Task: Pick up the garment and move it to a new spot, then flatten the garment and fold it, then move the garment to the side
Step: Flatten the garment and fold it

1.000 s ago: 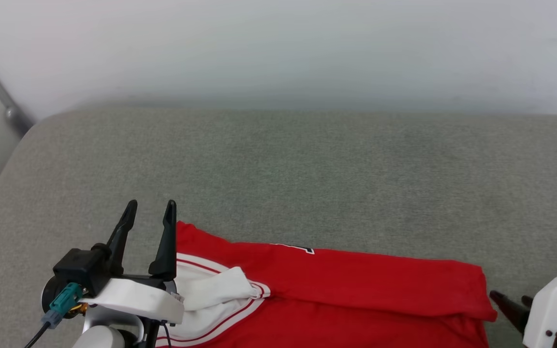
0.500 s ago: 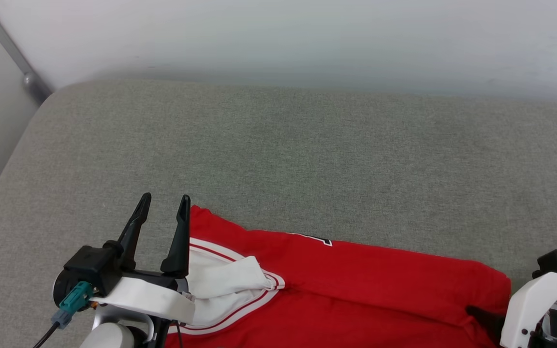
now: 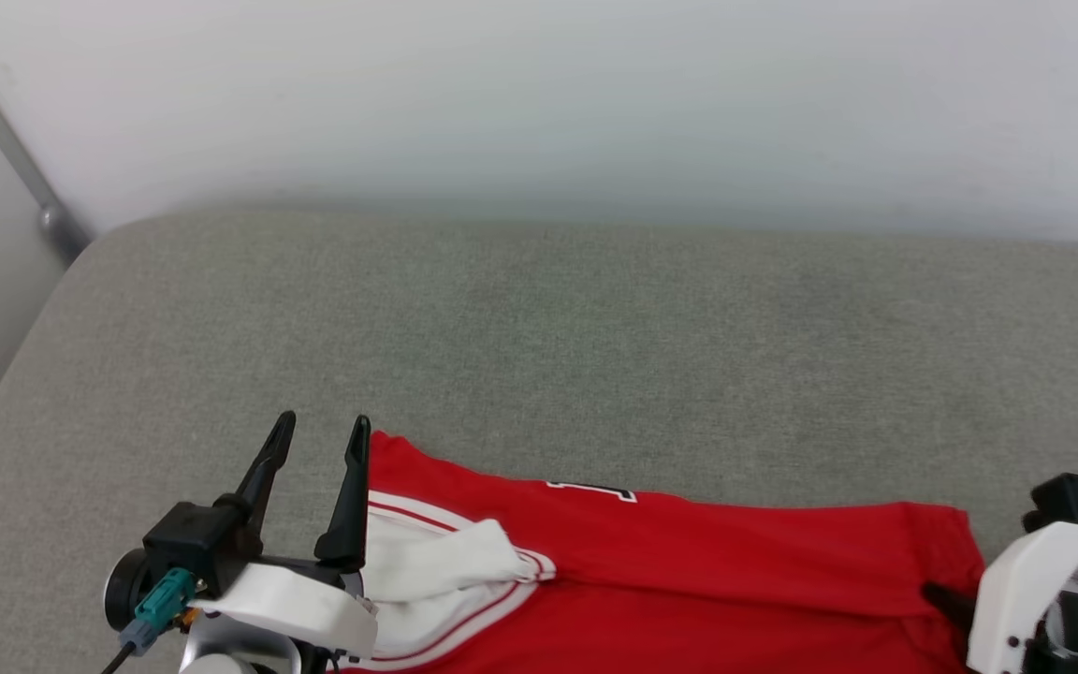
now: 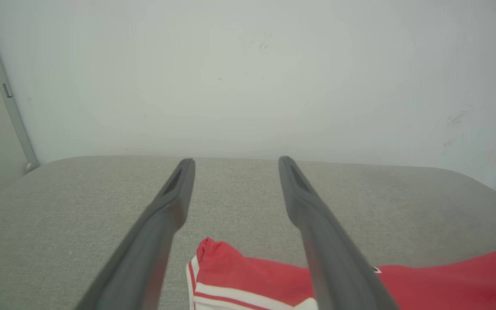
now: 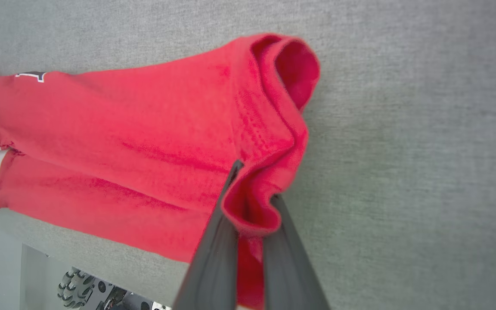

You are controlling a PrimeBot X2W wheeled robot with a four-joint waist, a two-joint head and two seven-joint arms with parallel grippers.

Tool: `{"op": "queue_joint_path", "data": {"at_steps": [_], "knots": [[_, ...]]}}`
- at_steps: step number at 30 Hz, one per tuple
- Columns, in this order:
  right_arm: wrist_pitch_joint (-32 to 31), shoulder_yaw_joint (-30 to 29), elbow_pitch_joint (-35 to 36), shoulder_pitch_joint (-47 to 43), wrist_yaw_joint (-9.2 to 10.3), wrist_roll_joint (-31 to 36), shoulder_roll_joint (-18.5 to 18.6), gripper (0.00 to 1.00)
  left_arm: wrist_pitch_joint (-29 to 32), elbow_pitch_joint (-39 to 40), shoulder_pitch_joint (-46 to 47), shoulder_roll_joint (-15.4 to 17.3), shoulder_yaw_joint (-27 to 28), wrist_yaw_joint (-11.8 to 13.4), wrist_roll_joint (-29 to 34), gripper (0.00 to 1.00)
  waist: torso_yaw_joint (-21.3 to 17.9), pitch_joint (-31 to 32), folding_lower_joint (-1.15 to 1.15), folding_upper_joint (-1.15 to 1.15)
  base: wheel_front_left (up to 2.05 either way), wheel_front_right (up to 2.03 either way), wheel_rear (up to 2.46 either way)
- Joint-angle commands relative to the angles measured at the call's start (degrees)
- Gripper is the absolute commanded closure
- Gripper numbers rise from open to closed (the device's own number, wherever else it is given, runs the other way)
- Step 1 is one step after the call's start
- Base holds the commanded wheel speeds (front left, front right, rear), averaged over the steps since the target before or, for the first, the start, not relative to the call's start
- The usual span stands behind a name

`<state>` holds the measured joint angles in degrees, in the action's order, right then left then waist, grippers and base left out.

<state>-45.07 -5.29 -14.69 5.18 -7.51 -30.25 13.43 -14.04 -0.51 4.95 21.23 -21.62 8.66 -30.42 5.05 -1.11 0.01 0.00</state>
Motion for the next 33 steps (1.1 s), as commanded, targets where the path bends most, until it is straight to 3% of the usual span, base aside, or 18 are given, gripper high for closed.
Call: {"op": "queue_joint_path", "data": {"at_steps": [1,8,11,16,18,21,27,33], "knots": [[0.1,-1.1,0.3,-0.8,0.04,0.2,0.9,1.00,0.2,0.1,-1.0,0.2,0.0,0.5,0.3,0.00,-0.9,1.1,-0.01,0.00,0.00,0.00,0.00],[-0.4,-9.6,1.7,-2.1,0.04,2.9,2.9,1.00,0.8,0.7,-2.4,0.2,-0.2,1.8,0.3,0.00,-2.1,1.7,-0.01,0.00,0.00,0.00,0.00],[-1.7,-14.3,2.8,-1.7,0.03,3.9,2.1,1.00,0.8,0.8,-2.4,0.2,-0.2,2.1,0.3,0.00,-2.7,1.5,-0.01,0.00,0.00,0.00,0.00],[-7.3,-19.8,4.0,0.4,0.03,1.2,-2.8,1.00,0.8,0.7,-2.5,0.0,-0.3,2.5,0.2,0.00,-3.4,1.4,-0.01,0.00,0.00,0.00,0.00],[-11.4,-21.1,4.2,1.4,0.03,-2.9,-6.3,1.00,0.8,0.7,-2.2,-0.1,-0.5,2.5,0.2,0.00,-3.5,1.3,-0.01,0.00,0.00,0.00,0.00],[-15.6,-22.0,4.7,2.3,0.03,-8.0,-8.4,1.00,0.9,0.6,-1.7,-0.2,-0.7,2.4,0.2,0.00,-3.5,1.2,-0.01,0.00,0.00,0.00,0.00],[-21.8,-19.1,2.4,3.8,0.03,-23.9,-10.7,1.00,0.9,0.1,-0.8,-0.4,-1.1,2.0,0.0,0.00,-3.0,1.0,-0.01,0.00,0.00,0.00,0.00],[-15.3,-6.5,-3.4,5.3,0.03,-39.1,-10.6,1.00,0.9,-0.4,0.5,-0.9,-2.0,1.5,0.2,0.00,-1.9,0.5,-0.01,0.00,0.00,0.00,0.00]]}}
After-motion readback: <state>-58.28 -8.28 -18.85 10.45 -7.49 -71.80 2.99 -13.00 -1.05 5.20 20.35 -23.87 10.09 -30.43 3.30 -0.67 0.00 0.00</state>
